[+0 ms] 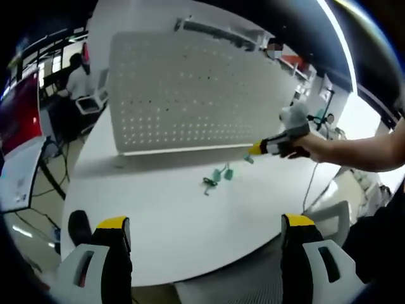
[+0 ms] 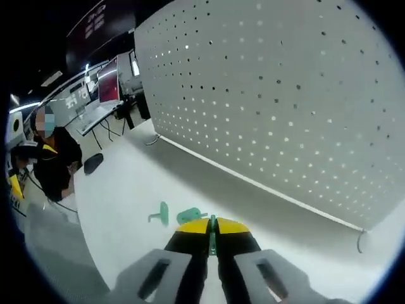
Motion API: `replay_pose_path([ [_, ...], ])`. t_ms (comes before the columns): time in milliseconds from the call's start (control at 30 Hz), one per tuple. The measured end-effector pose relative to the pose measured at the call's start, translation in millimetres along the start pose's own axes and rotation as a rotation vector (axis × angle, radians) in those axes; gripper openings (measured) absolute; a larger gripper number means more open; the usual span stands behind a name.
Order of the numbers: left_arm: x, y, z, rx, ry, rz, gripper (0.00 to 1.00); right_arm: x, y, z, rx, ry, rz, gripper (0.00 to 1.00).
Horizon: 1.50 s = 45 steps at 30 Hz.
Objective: Insert the hook assembly into the mounting plate slot until the hook locks in place.
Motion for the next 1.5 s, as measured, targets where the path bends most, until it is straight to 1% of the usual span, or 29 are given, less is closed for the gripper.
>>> replay_pose_path([
  [67, 2.7, 2.5, 0.7, -0.011, 0.005, 0.01, 1.0, 8.8, -2.9, -6.7, 0.005, 0.045, 0.017, 0.0],
  [100, 4.4, 3.7, 0.8, -0.016, 0.014, 0.014, 1.0, 12.2, -4.2, -9.7, 0.007, 0.062, 0.013, 0.0],
  [133, 5.8, 4.7, 1.0, -0.018, 0.021, 0.014, 1.0, 17.6, -7.4, -14.2, 0.015, 0.093, 0.007, 0.0],
  [167, 6.2, 5.3, 1.6, -0.022, 0.02, 0.014, 1.0, 21.1, -9.7, -17.5, 0.02, 0.117, 0.013, 0.0],
  [267, 8.3, 8.4, 4.9, -0.03, 0.015, 0.024, 1.0, 29.6, -14.3, -30.5, 0.01, 0.156, 0.014, 0.0],
  [333, 10.1, 11.8, 6.8, -0.042, 0.014, 0.039, 1.0, 34.2, -17.6, -37.6, 0.012, 0.188, 0.025, 0.0],
  [533, 15.2, 17.4, 12.2, -0.059, 0.007, 0.058, 1.0, 39.1, -27.4, -51.1, 0.022, 0.239, 0.043, 0.0],
  [667, 24.7, 20.8, 15.0, -0.081, 0.025, 0.045, 1.0, 48.0, -37.1, -64.6, 0.04, 0.31, 0.063, 0.0],
  [700, 26.7, 21.4, 15.7, -0.084, 0.028, 0.042, 1.0, 51.3, -41.0, -69.8, 0.048, 0.333, 0.066, 0.0],
  [767, 31.4, 22.4, 17.8, -0.088, 0.035, 0.041, 1.0, 55.0, -46.2, -76.6, 0.049, 0.357, 0.063, 0.0],
  [833, 34.8, 23.2, 19.5, -0.091, 0.039, 0.041, 1.0, 60.0, -53.6, -85.9, 0.058, 0.399, 0.071, 0.0],
  [867, 37.2, 24.0, 20.7, -0.094, 0.043, 0.042, 1.0, 60.9, -55.8, -88.5, 0.06, 0.407, 0.075, 0.0],
  [967, 41.5, 28.1, 23.9, -0.112, 0.05, 0.041, 0.96, 61.5, -62.1, -94.4, 0.066, 0.43, 0.082, 0.0],
  [1000, 42.6, 30.1, 25.1, -0.119, 0.053, 0.045, 0.95, 59.8, -63.8, -94.9, 0.057, 0.437, 0.069, 0.0],
  [1033, 43.6, 32.6, 27.3, -0.124, 0.049, 0.05, 0.96, 58.0, -64.4, -95.2, 0.056, 0.436, 0.076, 0.0],
  [1067, 43.9, 34.0, 28.5, -0.125, 0.047, 0.054, 0.96, 55.7, -65.5, -95.5, 0.064, 0.439, 0.103, 0.0],
  [1133, 45.4, 36.9, 30.8, -0.129, 0.046, 0.06, 0.96, 52.8, -68.5, -96.5, 0.068, 0.445, 0.115, 0.0],
  [1200, 47.3, 39.0, 32.3, -0.141, 0.054, 0.048, 0.95, 49.6, -74.2, -98.3, 0.072, 0.448, 0.117, 0.0],
  [1300, 51.5, 41.4, 34.3, -0.157, 0.09, 0.014, 0.94, 48.0, -84.5, -103.8, 0.101, 0.476, 0.149, 0.0],
  [1400, 52.0, 41.8, 36.1, -0.169, 0.082, -0.001, 0.91, 47.5, -93.5, -108.1, 0.121, 0.494, 0.159, 0.0],
  [1500, 52.4, 43.1, 38.3, -0.176, 0.078, 0.004, 0.88, 47.5, -105.0, -111.4, 0.149, 0.512, 0.173, 0.0],
])
Point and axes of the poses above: the point that each gripper's makers call its tool centre point, and the gripper's own axes: z roughly forward along the fingers, y roughly to its right, x roughly out of its top, the point moved 6 cm from there along -z, roughly backward along the fingers, and after that the axes turned 5 degrees about -y, right-handed, at the moved point
